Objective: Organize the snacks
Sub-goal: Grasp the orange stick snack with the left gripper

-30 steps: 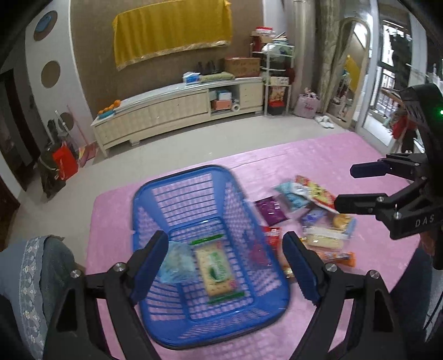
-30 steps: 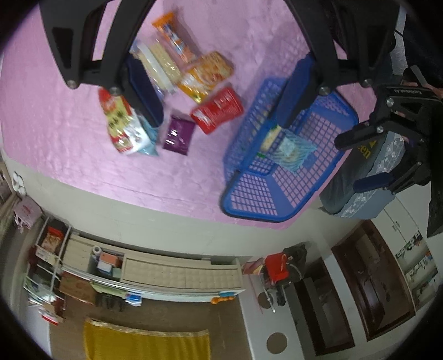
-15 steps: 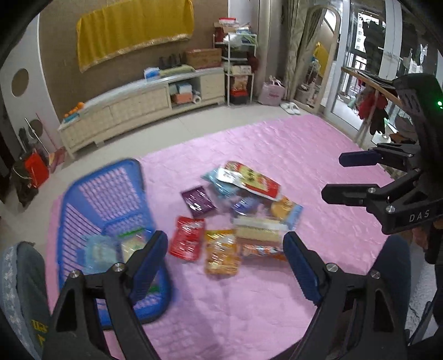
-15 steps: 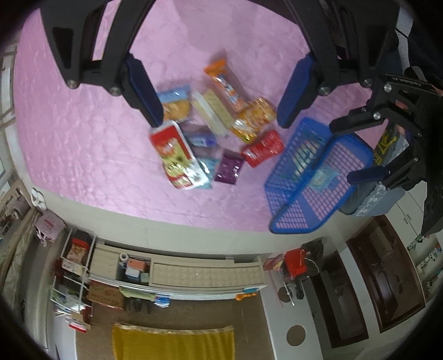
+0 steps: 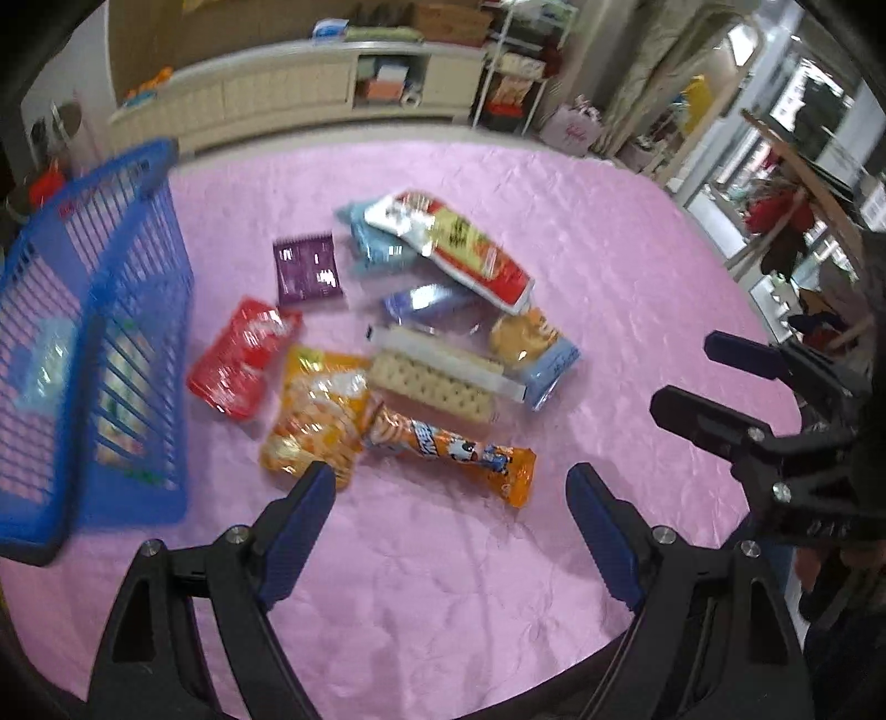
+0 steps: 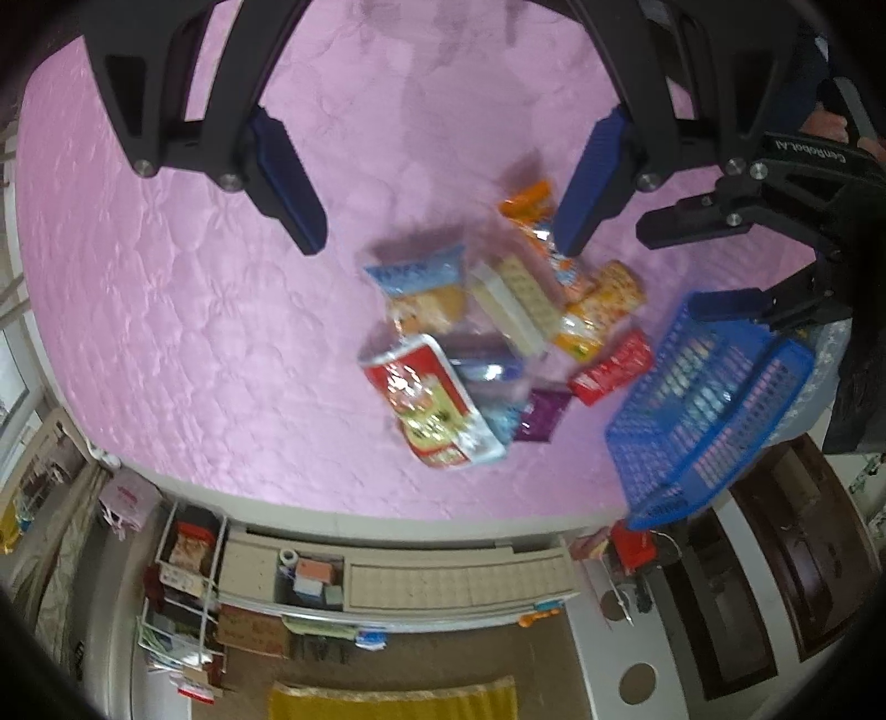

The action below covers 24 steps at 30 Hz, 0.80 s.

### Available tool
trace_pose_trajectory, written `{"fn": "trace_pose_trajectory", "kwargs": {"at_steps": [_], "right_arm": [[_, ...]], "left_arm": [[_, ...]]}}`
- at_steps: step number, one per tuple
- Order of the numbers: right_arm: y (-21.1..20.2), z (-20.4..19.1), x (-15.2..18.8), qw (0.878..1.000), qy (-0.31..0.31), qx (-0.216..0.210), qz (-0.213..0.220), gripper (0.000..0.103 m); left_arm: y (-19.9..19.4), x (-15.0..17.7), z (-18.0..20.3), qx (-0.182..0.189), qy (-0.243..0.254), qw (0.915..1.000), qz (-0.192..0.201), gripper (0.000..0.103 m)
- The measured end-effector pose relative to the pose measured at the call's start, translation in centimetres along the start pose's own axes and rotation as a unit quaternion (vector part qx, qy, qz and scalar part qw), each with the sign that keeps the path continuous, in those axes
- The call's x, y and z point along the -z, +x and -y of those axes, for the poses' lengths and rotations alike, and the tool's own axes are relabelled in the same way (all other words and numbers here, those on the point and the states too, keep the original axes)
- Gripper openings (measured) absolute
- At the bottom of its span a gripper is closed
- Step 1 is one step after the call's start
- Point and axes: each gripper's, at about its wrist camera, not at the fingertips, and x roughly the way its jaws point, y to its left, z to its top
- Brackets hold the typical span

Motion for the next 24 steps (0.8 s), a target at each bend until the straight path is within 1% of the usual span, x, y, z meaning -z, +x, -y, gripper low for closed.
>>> {"fn": "trace_pose_trajectory", "kwargs": {"at_steps": [1,3,6,7,10,14,15,18,20,23,24], "right_arm": [[0.3,0.4,0.1,1.0,0.003,0.0,-0.002,0.087],[0.9,1.0,0.4,1.0,0.008,-0.005,-0.005,0.087],[2.1,1.9,0.7,1.0,0.017,-0.008,-0.013,0.087],[2.4,2.3,0.8,1.0,0.02,-0.008,-0.015,0.087],[3.1,3.1,1.1,0.999,0.029,-0.012,-0.02,0.087],[3.5,3.9,1.2,0.999,0.036,-0.016,-0.022,0.087],[3.5,4.0,1.2,0.999,0.038,-0.017,-0.022,0.087],[3.8,4.2,1.0,0.999,0.04,-0.023,-0.026,0.087],[4.0,4.4,0.8,0.998,0.044,-0.031,-0.03,0.087],[4.5,4.5,0.6,0.997,0.05,-0.043,-0.036,0.087],[4.6,4.5,0.5,0.997,0.053,-0.045,-0.038,0.087]], "left_arm": [[0.6,0.0,0.1,-0.003,-0.007,1.0,-0.007,0.083],[2.1,0.0,0.3,-0.006,-0.02,0.9995,-0.022,0.072],[3.8,-0.2,0.3,-0.02,-0.033,0.9987,-0.035,0.065],[4.1,-0.4,0.3,-0.025,-0.037,0.9982,-0.04,0.064],[5.6,-0.8,0.2,-0.024,-0.05,0.9969,-0.056,0.061],[7.2,-1.0,-0.3,-0.027,-0.066,0.9949,-0.071,0.053],[7.5,-0.9,-0.4,-0.026,-0.073,0.9942,-0.075,0.044],[8.3,-0.5,-0.5,-0.015,-0.074,0.9937,-0.082,0.026],[8.1,-0.2,-0.2,-0.022,-0.062,0.9948,-0.078,0.022],[7.3,0.3,-0.2,-0.017,-0.062,0.9951,-0.075,0.015],[6.9,0.5,-0.3,-0.021,-0.06,0.9954,-0.072,0.013]]}}
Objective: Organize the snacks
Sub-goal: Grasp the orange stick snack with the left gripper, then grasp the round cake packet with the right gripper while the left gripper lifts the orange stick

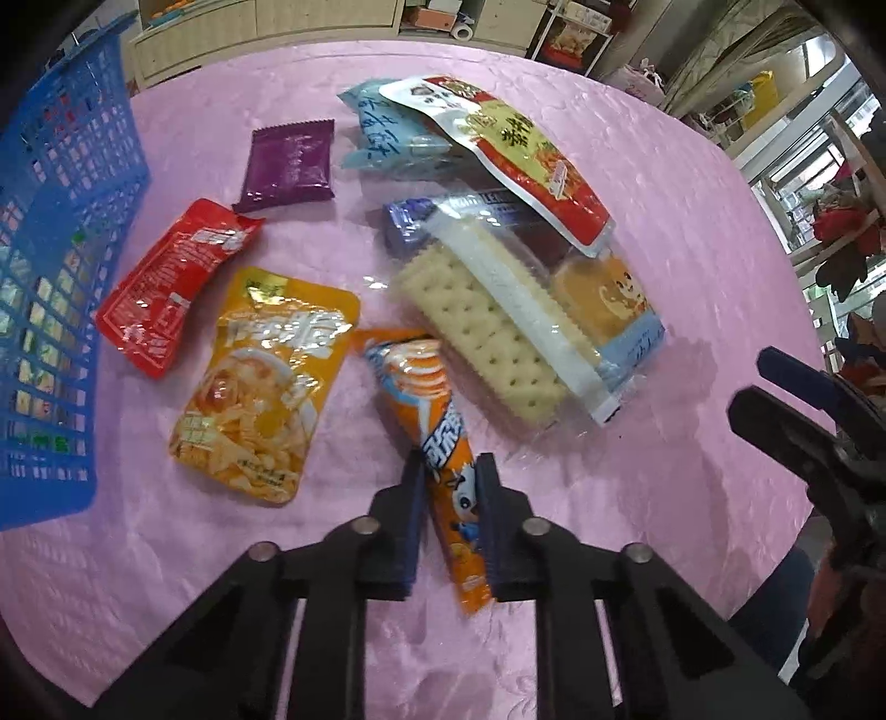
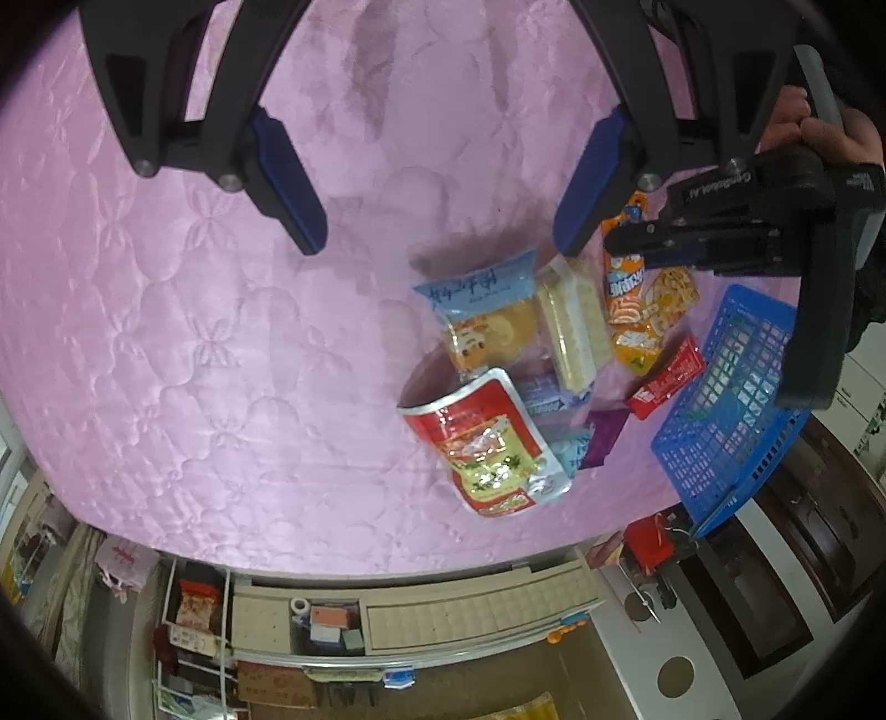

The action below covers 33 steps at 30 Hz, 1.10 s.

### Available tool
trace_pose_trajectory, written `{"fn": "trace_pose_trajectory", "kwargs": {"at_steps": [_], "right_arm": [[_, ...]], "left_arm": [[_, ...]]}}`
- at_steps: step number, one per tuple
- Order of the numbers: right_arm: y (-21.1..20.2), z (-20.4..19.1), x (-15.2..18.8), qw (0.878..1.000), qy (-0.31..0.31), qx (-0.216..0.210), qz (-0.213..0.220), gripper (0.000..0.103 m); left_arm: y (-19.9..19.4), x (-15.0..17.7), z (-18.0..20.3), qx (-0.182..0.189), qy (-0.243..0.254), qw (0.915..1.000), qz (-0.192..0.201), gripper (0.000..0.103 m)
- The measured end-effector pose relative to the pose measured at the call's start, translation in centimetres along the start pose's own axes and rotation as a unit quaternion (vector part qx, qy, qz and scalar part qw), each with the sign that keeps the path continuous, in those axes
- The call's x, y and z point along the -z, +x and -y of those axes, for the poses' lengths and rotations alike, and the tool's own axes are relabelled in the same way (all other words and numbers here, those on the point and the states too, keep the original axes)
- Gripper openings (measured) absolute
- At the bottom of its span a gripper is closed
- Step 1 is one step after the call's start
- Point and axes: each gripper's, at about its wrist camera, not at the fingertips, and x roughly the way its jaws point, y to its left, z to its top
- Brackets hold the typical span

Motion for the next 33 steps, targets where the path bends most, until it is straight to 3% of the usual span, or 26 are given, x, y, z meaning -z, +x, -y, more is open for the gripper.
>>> {"fn": "trace_pose_trajectory", "kwargs": {"at_steps": [8,19,30,33], "right_arm": [[1.0,-1.3,-1.1,1.0,-0.02,0.002,-0.004,0.087],[4.0,-3.0,-3.2,0.995,-0.068,0.063,-0.03,0.087],[7.4,-3.4,-3.4,0.992,-0.097,0.052,-0.056,0.087],[7.8,-3.2,-3.3,0.994,-0.084,0.033,-0.06,0.065]], "left_arm": [[-2.9,1.2,-2.7,-0.01,0.021,0.9991,0.035,0.011],[-4.8,0.8,-5.7,-0.017,0.025,0.9971,0.069,0.011],[-3.4,-1.1,-3.8,-0.017,0.056,0.9951,0.079,0.011],[-3.2,-1.2,-3.6,-0.018,0.064,0.9944,0.082,0.011]]}}
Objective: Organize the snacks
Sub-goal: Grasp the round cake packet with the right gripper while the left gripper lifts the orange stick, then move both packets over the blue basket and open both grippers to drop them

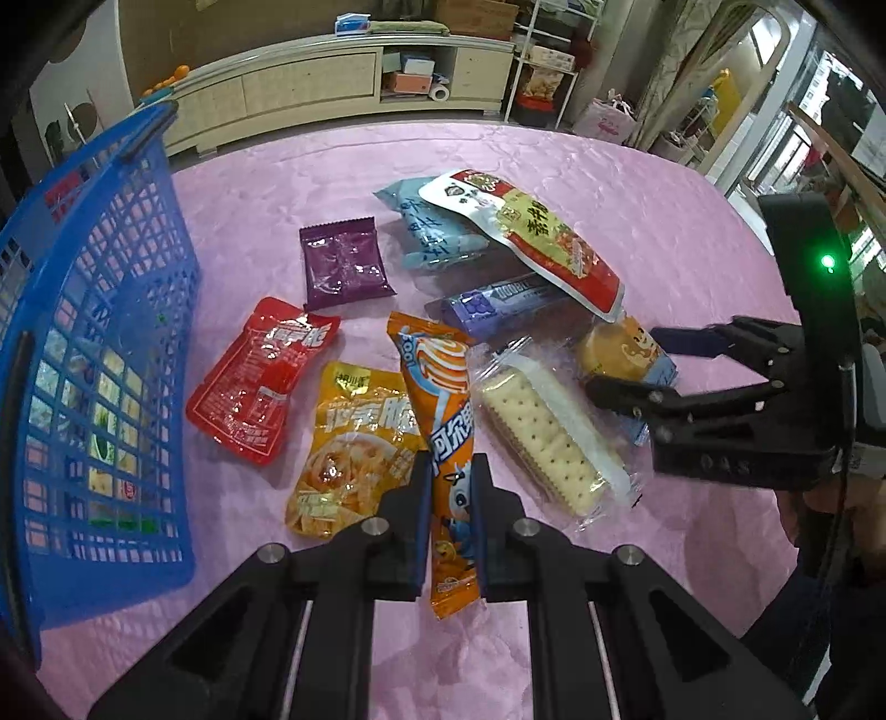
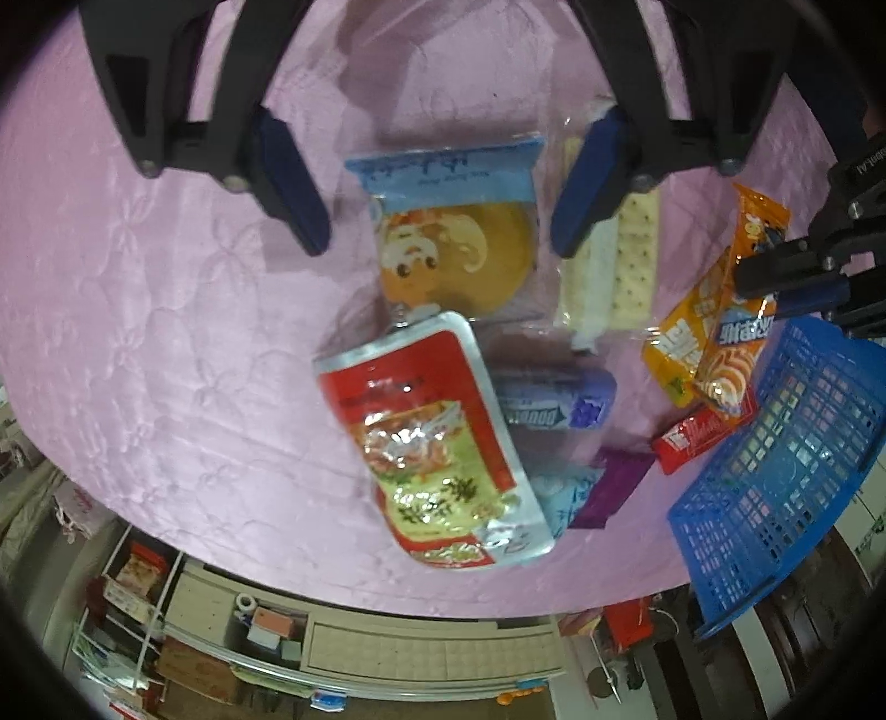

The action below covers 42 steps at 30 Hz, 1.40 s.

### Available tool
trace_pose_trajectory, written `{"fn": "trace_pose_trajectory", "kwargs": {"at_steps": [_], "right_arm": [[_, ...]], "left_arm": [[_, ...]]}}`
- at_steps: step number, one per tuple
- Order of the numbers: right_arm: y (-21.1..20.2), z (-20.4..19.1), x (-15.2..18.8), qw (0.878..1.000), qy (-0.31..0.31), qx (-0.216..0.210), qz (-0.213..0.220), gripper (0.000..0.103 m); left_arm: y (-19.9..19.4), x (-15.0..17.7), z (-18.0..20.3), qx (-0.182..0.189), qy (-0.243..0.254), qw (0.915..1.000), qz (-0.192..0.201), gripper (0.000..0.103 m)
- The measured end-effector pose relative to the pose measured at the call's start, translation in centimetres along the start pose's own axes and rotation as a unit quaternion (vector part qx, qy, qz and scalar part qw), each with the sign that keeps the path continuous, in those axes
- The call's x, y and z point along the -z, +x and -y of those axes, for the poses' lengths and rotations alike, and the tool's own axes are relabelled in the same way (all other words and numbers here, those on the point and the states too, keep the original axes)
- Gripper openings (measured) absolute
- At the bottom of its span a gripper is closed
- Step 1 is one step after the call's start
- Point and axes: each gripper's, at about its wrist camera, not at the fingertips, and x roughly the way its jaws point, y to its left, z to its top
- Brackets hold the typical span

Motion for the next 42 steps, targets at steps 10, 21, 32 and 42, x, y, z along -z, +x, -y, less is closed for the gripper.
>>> {"fn": "trace_pose_trajectory", "kwargs": {"at_steps": [10,21,32,42], "right_arm": [[-1.9,-0.8,0.9,1.0,-0.006,0.0,0.016,0.058],[-8.9,-3.5,1.0,0.997,0.007,-0.029,0.067,0.058],[-15.7,-10.7,-2.5,0.988,-0.034,-0.058,0.137,0.058],[-17.2,-16.0,-7.1,0.98,-0.064,-0.08,0.168,0.058]], "left_arm": [[-1.8,0.6,0.3,0.013,0.017,0.9995,0.021,0.011],[-6.6,1.5,0.2,0.031,0.045,0.9965,0.063,0.011],[-14.1,1.0,-3.2,0.028,0.063,0.9897,0.126,0.011],[-18.9,-0.3,-9.6,0.005,0.053,0.9863,0.156,0.011]]}}
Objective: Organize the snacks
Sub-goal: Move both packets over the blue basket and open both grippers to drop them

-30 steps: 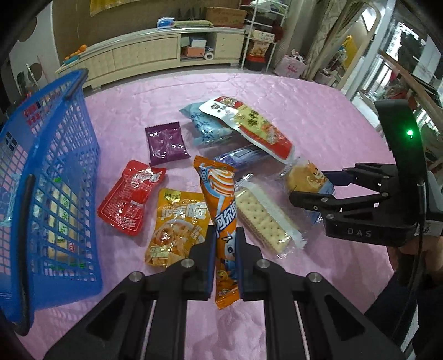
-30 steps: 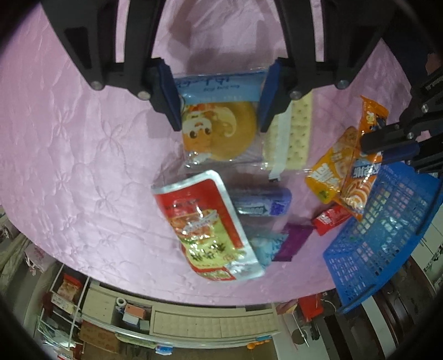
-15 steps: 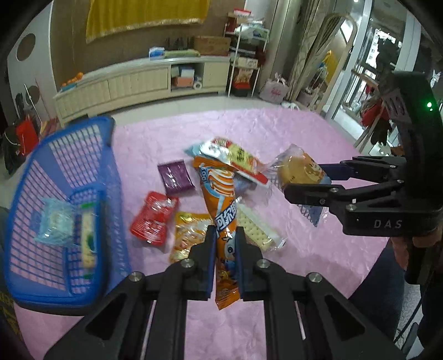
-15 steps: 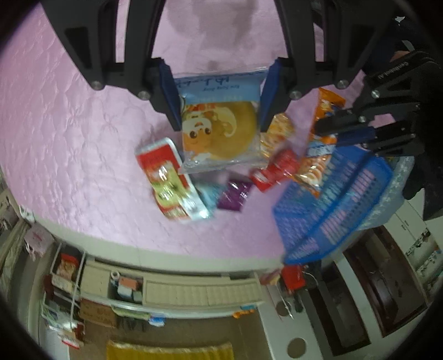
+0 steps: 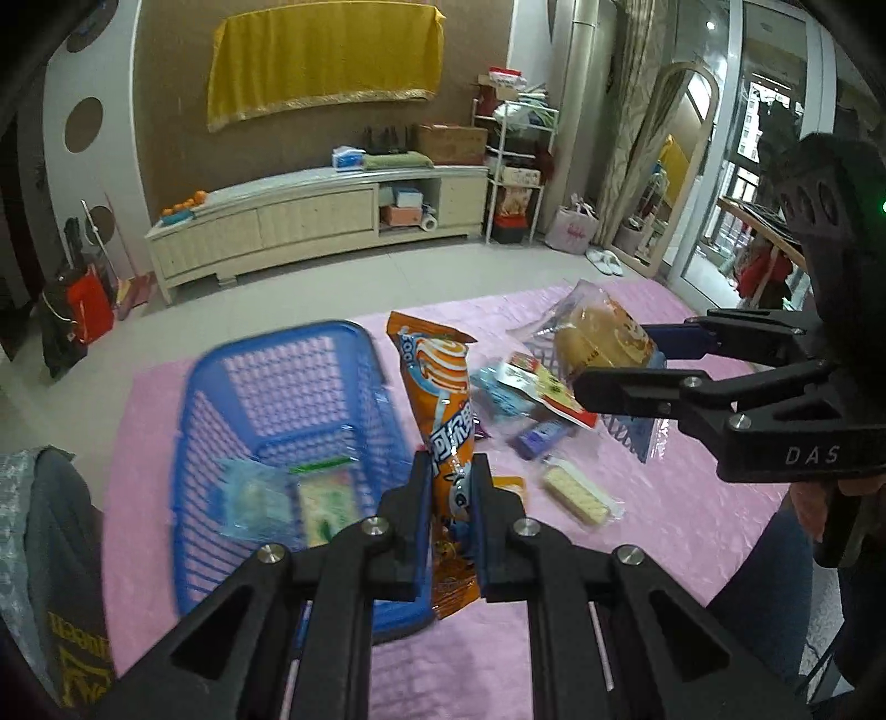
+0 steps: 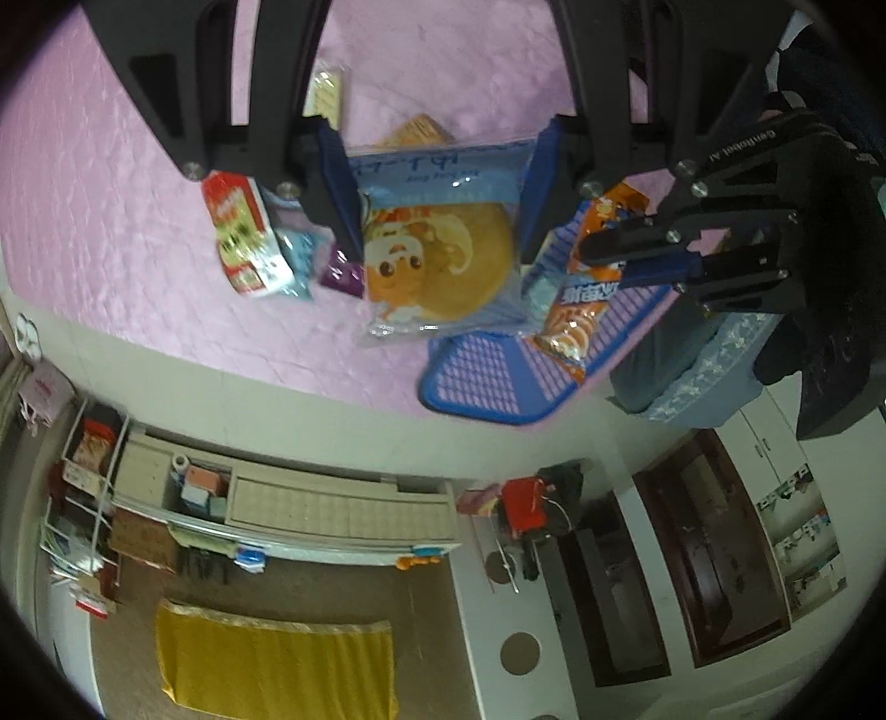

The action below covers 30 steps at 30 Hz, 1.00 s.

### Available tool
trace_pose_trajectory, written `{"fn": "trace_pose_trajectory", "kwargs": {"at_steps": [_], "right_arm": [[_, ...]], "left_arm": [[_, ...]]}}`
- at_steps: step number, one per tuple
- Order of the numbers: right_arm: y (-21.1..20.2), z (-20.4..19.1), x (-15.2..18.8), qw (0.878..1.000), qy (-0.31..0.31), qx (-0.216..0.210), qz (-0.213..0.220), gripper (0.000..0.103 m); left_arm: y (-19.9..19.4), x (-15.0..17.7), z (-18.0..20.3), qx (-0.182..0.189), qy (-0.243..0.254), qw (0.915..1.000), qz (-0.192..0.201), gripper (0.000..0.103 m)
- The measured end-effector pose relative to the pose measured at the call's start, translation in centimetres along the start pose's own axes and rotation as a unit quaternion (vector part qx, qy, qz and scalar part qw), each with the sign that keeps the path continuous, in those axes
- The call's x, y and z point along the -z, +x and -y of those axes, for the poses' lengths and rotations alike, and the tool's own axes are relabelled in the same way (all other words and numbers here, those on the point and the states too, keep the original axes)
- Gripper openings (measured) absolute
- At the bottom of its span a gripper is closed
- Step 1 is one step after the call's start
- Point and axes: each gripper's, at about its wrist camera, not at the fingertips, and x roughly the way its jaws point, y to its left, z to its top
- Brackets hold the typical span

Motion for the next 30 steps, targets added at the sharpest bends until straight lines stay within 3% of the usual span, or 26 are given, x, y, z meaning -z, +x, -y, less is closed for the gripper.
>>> {"fn": "trace_pose_trajectory", "kwargs": {"at_steps": [8,18,30], "right_arm": [[3.3,-3.1,-3.7,0.999,-0.037,-0.011,-0.012,0.058],[9.9,-3.9,-5.7,0.998,-0.034,-0.015,-0.056,0.058],[14.5,-2.8,-6.4,0.996,-0.01,-0.001,-0.089,0.058]], "left_arm": [[-0.1,-1.6,-6.0,-0.019,-0.02,0.9996,-0.004,0.011],[3.8,-2.3,-11.2,-0.031,-0.03,0.9983,-0.039,0.011],[6.7,-2.7,-12.5,-0.018,-0.04,0.9969,-0.065,0.012]]}}
